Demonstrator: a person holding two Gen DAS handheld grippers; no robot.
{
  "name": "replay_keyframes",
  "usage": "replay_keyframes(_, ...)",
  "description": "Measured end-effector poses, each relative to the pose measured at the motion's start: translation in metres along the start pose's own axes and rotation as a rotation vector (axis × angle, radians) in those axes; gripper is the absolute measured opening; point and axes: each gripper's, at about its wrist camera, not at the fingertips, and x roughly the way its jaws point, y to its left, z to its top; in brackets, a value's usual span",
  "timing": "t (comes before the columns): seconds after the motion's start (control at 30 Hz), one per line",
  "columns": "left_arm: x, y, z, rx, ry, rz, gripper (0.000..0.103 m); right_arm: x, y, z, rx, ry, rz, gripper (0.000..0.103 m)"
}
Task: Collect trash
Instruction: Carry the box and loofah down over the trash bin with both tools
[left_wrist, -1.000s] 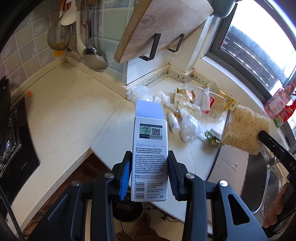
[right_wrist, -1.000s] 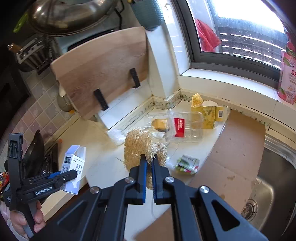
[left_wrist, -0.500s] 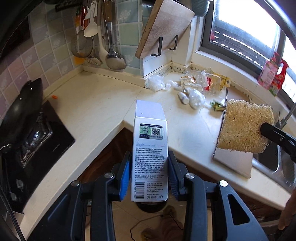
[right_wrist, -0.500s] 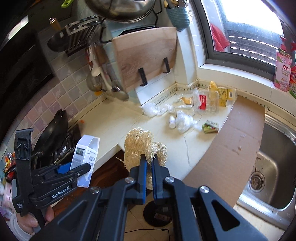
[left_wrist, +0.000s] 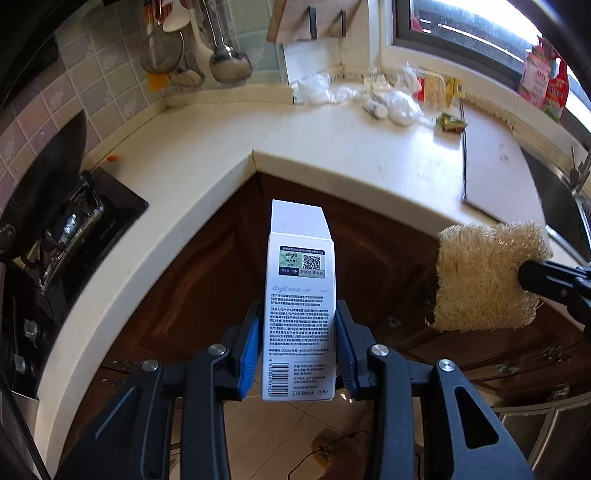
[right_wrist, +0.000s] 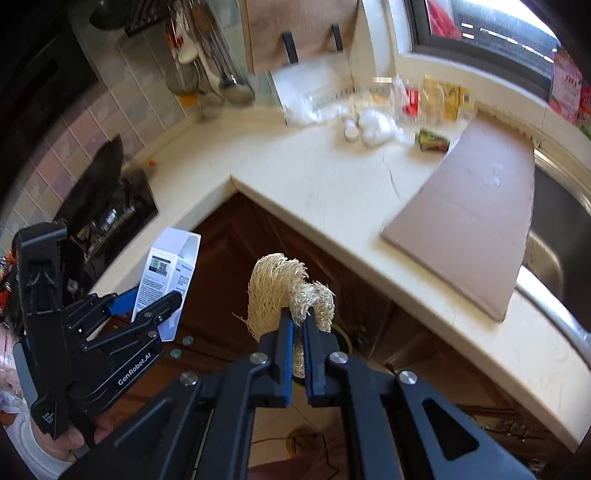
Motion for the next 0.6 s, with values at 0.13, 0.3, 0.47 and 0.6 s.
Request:
replay_keyframes(0.13, 0.036, -0.003, -0.023, -0.007, -0.009, -0.063, 0.036, 0.049, -0.006, -0.018, 0.01, 0.069, -0.025, 0.005)
replay_keyframes(0.3, 0.105, -0.014, -0.053, 0.022, 0.003, -0.076, 0.036, 0.131, -0.024, -0.041, 0.038, 0.16, -0.064, 0.005)
replay_keyframes(0.47, 0.2, -0.018, -0.089, -0.017, 0.106, -0.151, 0.036, 0.219, -0.039, -0.067, 0.052, 0.241, -0.094, 0.005)
replay_keyframes(0.6, 0.264, -0.018, -0.112, -0.033, 0.186, -0.196, 0.037, 0.271, -0.045, -0.085, 0.049, 0.284, -0.106, 0.005)
